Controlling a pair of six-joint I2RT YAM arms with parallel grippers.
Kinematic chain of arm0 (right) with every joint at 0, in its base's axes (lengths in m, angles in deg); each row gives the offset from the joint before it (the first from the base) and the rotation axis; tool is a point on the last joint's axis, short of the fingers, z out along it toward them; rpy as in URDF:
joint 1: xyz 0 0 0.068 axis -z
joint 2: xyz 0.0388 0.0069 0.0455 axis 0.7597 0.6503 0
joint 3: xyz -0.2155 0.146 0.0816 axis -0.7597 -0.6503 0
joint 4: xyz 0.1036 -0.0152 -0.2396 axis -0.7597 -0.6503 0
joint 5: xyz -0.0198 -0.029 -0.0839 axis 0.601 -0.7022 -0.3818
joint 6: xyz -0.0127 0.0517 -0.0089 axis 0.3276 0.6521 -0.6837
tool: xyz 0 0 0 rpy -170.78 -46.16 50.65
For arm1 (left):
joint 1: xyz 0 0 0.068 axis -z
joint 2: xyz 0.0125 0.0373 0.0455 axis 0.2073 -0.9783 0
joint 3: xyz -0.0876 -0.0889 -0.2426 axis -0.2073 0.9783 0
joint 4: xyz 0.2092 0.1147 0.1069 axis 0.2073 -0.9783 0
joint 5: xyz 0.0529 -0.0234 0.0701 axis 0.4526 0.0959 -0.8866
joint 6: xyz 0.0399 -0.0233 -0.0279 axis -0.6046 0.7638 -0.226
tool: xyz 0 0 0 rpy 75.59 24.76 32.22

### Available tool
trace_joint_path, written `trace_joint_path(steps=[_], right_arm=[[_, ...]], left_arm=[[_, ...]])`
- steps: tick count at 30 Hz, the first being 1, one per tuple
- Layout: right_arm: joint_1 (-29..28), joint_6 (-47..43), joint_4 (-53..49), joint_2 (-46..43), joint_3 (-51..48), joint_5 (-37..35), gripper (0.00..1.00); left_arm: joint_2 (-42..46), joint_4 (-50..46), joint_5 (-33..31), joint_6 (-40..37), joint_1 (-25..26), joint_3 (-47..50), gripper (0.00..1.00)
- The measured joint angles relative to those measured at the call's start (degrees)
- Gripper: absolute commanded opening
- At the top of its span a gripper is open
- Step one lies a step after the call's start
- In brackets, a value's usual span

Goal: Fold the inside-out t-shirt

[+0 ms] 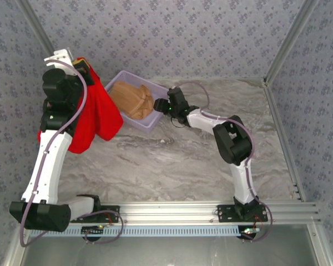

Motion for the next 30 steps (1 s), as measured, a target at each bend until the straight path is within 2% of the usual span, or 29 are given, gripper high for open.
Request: trace_joint_path(steps=[3, 8, 13, 17, 20, 21, 23, 26, 30], right_arm=[[-1.2, -0.2, -2.5, 2.8, 3.6, -3.1, 0.58], [-3.0, -2.4, -6.9, 7.9, 11.8, -6.8, 0.52], [-4.7, -5.7, -11.3, 19.6, 32.0, -6.3, 0.49], [-5.8, -7.4, -16.0, 32.6, 55.0, -1.5, 0.56], [-5.9, -9.9, -19.9, 33.6, 58.2, 1.9, 0.65], [-5.7, -11.1, -20.3, 31.9, 56.1, 2.6, 0.67], [-4.6, -13.7, -20.5, 24.9, 45.5, 3.5, 0.7], [-1.2, -17.0, -18.3, 8.3, 21.7, 5.6, 0.72], [6.9, -22.7, -13.2, -16.0, -4.5, 11.6, 0.77]], left_arm=[[2.4, -2.9, -3.1, -0.8, -0.1, 0.0, 0.0], [6.8, -4.7, -4.4, -0.8, -0.2, 0.0, 0.0], [8.7, -6.3, -3.4, -0.2, -0.2, 0.0, 0.0], [8.7, -8.3, -0.4, 1.2, -0.2, 0.0, 0.0], [8.7, -9.2, 3.1, 3.1, -0.1, -0.1, 0.0], [8.7, -9.2, 4.5, 4.0, 0.1, -0.1, 0.0], [8.7, -9.0, 7.1, 5.4, 1.1, -0.1, 0.0], [8.2, -8.5, 9.9, 6.2, 4.2, -0.1, 0.0], [6.9, -8.7, 12.1, 6.1, 9.4, 0.4, 0.0]])
